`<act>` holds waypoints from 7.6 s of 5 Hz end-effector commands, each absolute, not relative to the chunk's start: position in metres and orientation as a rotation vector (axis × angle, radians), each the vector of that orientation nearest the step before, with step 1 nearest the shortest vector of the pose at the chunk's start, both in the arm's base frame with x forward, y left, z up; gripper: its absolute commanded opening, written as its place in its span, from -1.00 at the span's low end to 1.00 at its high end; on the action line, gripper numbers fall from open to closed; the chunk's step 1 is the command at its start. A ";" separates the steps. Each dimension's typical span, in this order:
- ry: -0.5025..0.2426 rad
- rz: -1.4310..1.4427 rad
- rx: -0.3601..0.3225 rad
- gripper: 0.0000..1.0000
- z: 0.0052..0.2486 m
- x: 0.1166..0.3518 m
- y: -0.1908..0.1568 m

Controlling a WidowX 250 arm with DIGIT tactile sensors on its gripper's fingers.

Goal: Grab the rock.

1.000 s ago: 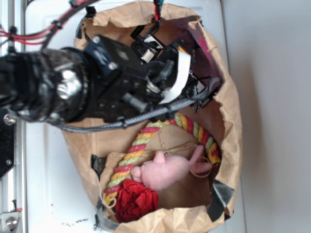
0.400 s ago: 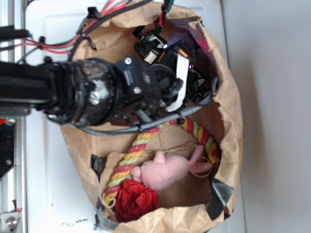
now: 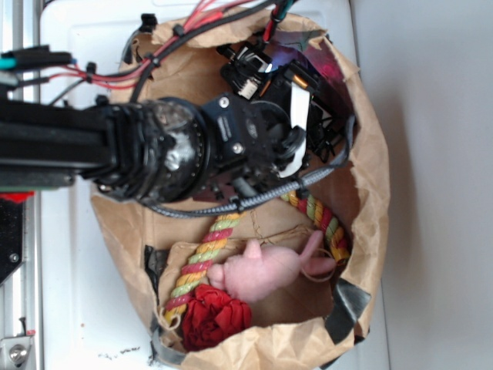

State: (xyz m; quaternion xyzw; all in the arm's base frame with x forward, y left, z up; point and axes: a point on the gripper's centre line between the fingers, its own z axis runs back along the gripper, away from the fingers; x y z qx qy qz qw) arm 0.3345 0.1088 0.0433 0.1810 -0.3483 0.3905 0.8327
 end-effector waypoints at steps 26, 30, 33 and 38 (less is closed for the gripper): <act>-0.857 0.716 0.206 1.00 0.065 0.353 0.085; -0.865 0.857 0.260 -1.00 0.069 0.370 0.095; -0.890 0.849 0.272 -1.00 0.069 0.367 0.093; -0.804 0.778 0.060 -1.00 0.134 0.326 0.095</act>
